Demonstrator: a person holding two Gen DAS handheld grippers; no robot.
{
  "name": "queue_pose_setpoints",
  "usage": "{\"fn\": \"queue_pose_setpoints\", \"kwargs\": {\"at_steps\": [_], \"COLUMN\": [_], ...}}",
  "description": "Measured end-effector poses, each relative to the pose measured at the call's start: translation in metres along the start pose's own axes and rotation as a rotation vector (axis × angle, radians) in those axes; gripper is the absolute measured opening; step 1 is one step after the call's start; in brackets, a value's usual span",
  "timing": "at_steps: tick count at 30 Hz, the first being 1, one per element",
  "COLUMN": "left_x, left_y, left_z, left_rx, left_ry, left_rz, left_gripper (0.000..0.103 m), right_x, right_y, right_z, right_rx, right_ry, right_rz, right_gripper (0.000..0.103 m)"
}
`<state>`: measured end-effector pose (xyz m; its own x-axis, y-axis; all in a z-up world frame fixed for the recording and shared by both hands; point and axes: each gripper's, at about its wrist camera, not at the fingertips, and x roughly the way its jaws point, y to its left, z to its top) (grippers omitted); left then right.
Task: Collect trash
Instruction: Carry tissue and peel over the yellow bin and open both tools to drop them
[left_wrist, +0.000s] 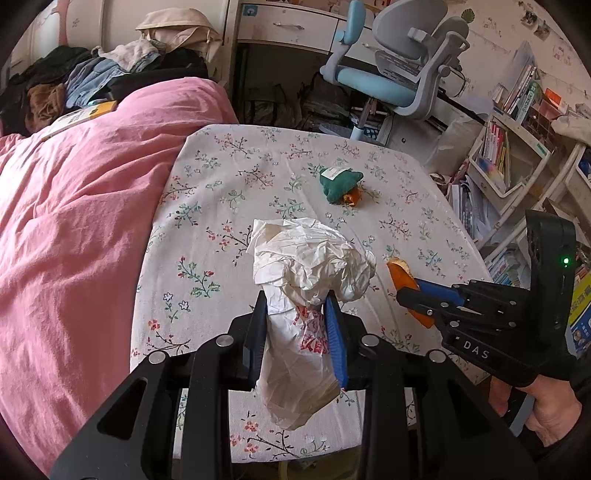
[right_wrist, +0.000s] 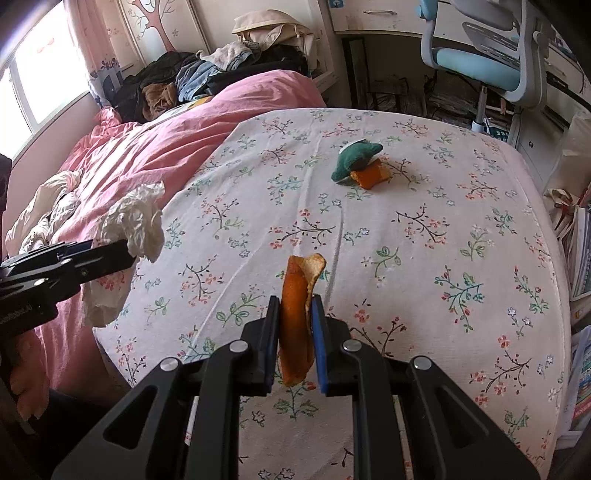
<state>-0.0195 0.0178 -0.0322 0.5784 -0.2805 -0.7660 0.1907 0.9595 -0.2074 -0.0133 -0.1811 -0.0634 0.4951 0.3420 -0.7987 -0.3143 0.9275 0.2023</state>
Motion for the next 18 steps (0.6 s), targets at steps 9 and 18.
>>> {"fn": "queue_pose_setpoints", "kwargs": {"at_steps": [9, 18], "left_x": [0.0025, 0.0040], "left_y": [-0.0009, 0.0005], "left_z": [-0.0007, -0.0025], "left_rx": [0.006, -0.003], "left_ry": [0.003, 0.010], "left_rz": [0.001, 0.008], "left_gripper": [0.029, 0.029], "right_x": [-0.0016, -0.0077], "right_y": [-0.0033, -0.0038], "right_z": [-0.0006, -0.0027], "right_rx": [0.002, 0.004], "right_ry": [0.000, -0.004], "right_rz": [-0.001, 0.008], "right_gripper": [0.018, 0.018]}}
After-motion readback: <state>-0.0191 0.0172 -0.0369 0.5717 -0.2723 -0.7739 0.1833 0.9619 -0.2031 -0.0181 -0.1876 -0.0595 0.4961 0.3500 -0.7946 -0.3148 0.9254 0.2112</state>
